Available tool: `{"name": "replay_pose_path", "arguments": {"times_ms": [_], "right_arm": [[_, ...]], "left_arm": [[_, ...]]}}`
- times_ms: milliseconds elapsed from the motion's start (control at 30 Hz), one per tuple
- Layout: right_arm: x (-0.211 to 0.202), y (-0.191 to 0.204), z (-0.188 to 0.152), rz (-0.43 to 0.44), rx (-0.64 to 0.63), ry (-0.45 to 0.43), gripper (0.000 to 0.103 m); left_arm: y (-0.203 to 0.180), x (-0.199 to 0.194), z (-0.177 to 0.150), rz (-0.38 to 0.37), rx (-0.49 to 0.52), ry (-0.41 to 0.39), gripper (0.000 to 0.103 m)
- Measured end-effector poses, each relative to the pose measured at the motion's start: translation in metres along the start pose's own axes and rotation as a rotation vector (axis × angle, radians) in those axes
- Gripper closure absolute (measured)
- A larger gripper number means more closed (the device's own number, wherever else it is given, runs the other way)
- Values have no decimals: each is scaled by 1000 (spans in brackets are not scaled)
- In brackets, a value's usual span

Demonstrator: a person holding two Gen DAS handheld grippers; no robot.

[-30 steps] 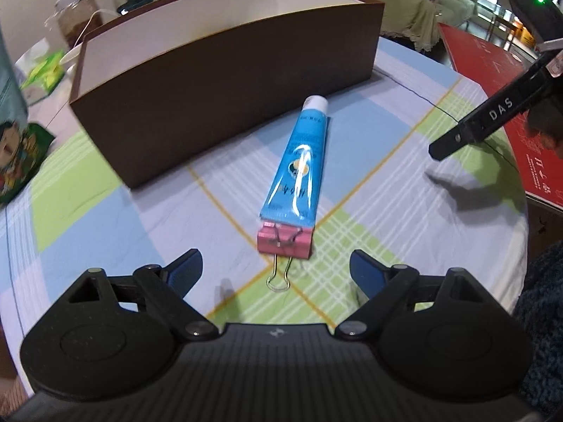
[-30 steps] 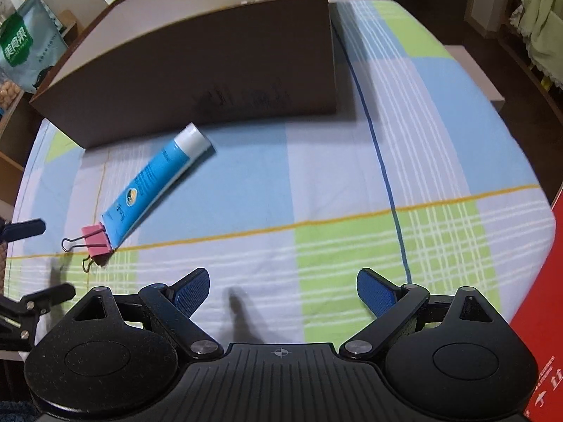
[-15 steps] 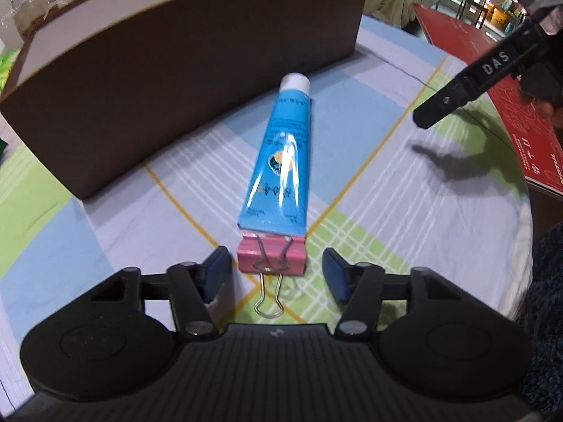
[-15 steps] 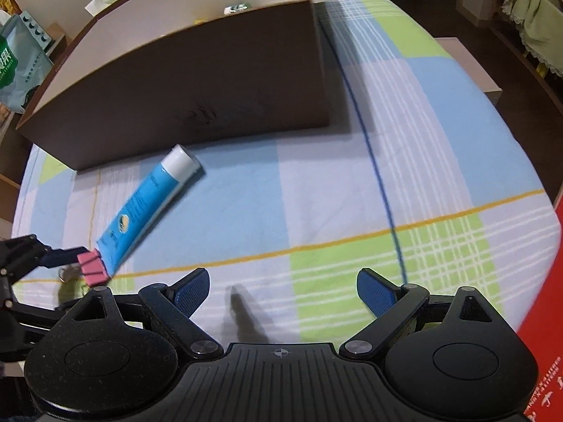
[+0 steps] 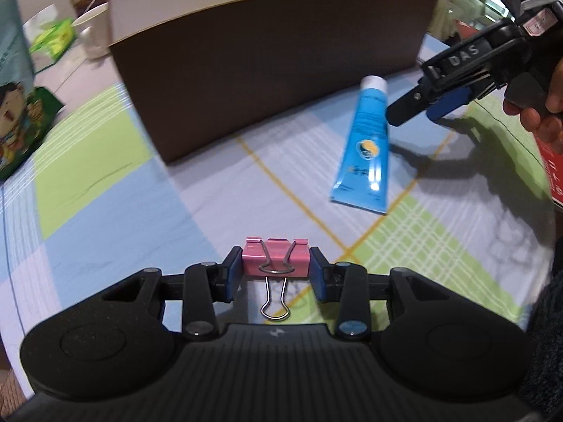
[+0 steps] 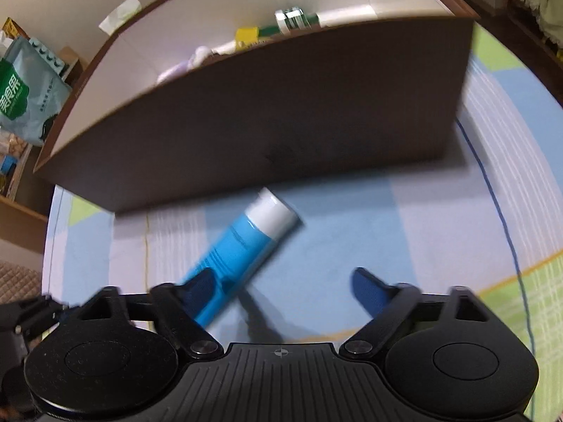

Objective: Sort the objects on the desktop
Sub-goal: 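Grasp the pink binder clip with the left tool while the right tool grasps the blue tube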

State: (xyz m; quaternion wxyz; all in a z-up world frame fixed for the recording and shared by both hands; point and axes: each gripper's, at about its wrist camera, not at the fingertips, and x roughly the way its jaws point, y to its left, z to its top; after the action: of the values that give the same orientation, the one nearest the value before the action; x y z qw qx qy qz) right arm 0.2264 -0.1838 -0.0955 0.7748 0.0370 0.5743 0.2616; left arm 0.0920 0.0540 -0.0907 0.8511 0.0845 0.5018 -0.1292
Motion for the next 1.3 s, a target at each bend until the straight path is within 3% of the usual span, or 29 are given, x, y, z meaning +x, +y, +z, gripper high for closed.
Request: {"name": "replay_pose_path", "arguments": {"times_ms": [200,233,400,567,633,800,900,1033,1167,1233,1267,1300], "right_arm": [[14,22,8,-33,-28,-80,37],[15,25,7,-40,-70,-86,37],[20,36,1,-43,-284,-81,62],[19,41,-19,-21,-688,21,62],[16,35,-23,-21,-784,53,62],[6,10,-20,-9,-679,66,61],[3,9,-26,-10,-632,37,61],[5,22,-31,-12,-640,-2,48],[9,27,-38,-36,-682,-32,48],[8,27,-41,-37,-700,-41,56],[7,26,-42,-37,-710,-44,67],[6,26,-42,-32,-712,-38,70]], "left_arm": [[1,3,-3,1,-28,8,69],[1,4,-3,1,-31,9,69],[1,5,-4,0,-47,8,69],[0,5,-4,1,-48,10,69],[0,5,-5,-1,-52,11,69],[-2,6,-6,4,-76,6,68],[-5,7,-6,9,-78,6,62],[-9,9,-5,16,-72,5,53],[-12,10,-6,20,-61,-6,54],[-13,9,-6,16,-58,-10,61],[-13,8,-6,14,-55,-12,69],[-14,8,-6,13,-52,-9,69]]}}
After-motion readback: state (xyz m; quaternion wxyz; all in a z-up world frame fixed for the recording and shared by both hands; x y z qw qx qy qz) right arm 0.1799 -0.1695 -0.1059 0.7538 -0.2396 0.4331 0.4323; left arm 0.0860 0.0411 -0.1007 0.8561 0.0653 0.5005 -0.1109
